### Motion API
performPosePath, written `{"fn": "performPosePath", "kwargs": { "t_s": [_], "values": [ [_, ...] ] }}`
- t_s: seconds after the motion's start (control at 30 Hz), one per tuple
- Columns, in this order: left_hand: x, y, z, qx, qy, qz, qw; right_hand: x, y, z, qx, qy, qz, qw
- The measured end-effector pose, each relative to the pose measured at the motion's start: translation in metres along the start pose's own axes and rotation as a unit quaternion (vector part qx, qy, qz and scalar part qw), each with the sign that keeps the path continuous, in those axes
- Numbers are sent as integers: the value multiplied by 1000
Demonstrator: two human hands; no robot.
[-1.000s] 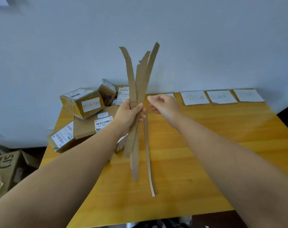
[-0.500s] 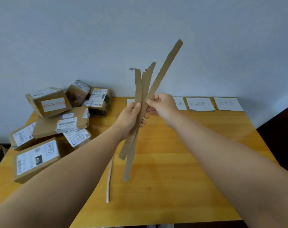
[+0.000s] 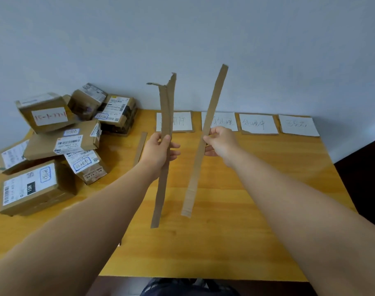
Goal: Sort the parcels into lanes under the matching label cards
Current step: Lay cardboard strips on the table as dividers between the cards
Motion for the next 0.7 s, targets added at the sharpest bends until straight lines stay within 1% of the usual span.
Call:
{"fn": "performPosePath", "kwargs": {
  "t_s": [0.17,0.4,0.53,0.7],
  "values": [
    [-4,8,-18,-24,-10,-17,1000,-3,11,35,53,-53,13,997],
    [3,15,-55,-54,17,-50,997,10,19,91,103,-65,25,992],
    [-1,21,-73,-54,28,-66,996,17,29,127,128,-95,39,986],
    [-5,33,-79,-54,41,-85,994,19,33,159,153,-144,36,977]
  ]
}}
Point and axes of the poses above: each hand's wrist, its own y-axis towards the middle knuckle, its own x-axis out of the palm, z = x × y, the point moved 3 cm from there along y, towards the middle knuckle, and after that the axes turned 15 degrees about y, right-handed, at the moved point
